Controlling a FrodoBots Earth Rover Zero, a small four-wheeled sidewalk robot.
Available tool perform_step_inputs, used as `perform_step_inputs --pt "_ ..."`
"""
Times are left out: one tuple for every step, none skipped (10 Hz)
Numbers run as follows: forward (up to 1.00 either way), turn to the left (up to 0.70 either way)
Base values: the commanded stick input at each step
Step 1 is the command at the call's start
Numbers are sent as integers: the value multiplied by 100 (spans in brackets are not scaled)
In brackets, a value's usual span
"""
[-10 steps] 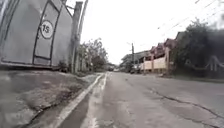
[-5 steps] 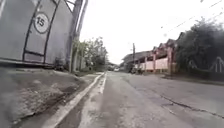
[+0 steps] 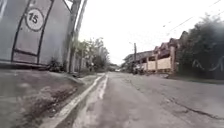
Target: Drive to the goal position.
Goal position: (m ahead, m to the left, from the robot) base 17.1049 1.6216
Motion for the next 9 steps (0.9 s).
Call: perform_step_inputs --pt "70 0" --pt "70 0" --pt "70 0" --pt "70 0" --pt "70 0" --pt "70 0" --pt "70 0" --pt "70 0" --pt "70 0"
